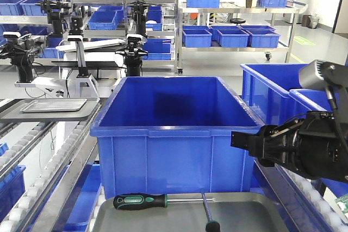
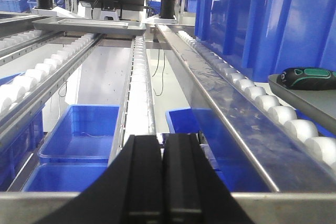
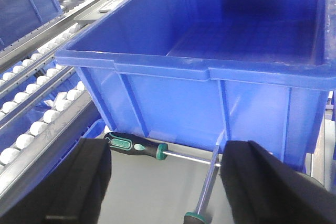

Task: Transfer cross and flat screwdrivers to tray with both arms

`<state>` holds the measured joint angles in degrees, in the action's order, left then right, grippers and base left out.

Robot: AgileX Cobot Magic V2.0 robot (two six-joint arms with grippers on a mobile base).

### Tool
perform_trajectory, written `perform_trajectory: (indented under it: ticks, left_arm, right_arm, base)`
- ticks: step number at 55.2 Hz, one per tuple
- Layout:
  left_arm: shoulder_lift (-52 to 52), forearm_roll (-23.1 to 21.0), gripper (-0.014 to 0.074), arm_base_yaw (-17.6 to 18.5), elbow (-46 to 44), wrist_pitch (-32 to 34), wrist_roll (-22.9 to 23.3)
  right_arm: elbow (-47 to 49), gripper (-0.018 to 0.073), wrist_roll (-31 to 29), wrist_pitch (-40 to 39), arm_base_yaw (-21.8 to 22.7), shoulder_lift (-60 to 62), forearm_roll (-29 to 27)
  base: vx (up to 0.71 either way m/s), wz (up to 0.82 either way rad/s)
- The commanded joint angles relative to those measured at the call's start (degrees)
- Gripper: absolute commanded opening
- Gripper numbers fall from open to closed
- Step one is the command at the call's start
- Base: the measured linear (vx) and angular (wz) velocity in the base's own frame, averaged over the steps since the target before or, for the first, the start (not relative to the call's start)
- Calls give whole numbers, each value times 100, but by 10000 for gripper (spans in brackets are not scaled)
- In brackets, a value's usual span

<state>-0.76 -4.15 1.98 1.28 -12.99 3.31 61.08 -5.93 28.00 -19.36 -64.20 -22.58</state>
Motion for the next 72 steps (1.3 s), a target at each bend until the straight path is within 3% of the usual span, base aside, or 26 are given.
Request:
perform_trajectory:
  ticks: [1, 8, 15, 23, 32, 42, 48, 54, 72]
  left_arm:
    - [-65, -23, -6, -19, -118, 300, 61]
    - [-65, -23, -6, -19, -118, 300, 61]
    - [-65, -23, -6, -19, -118, 300, 61]
    - [-65, -23, -6, -19, -118, 300, 61]
    - [-65, -23, -6, -19, -118, 300, 61]
    - [-65, -23, -6, -19, -118, 300, 61]
    - [-58, -23, -6, -19, -118, 306, 61]
    - [-58, -23, -6, -19, -118, 285, 61]
    - [-60, -23, -6, -19, -118, 279, 61]
  right_arm:
    - [161, 521, -72, -393, 11, 127, 0]
    - [-177, 484, -54, -573, 148, 541, 267]
    - [-1396, 412, 153, -1082, 651, 1614, 383]
    - [-2624, 305, 169, -1219, 1277, 3106, 1455]
    - [-3884, 138, 705, -1208, 1815, 4604, 2066]
    - [-5045, -15, 1086, -1214, 1885, 6106, 2528]
    - [-5692, -13, 1155, -1427, 1885, 6534, 2528]
    - [-6373, -11, 1329, -2440, 1877, 6527, 2514]
    - [-6324, -8, 1329, -2551, 1887, 6515, 2490]
  base:
    - [0, 0]
    - [0, 0]
    - [0, 0]
    - [0, 0]
    - [0, 0]
    - [0, 0]
    - [0, 0]
    - [0, 0]
    - [0, 0]
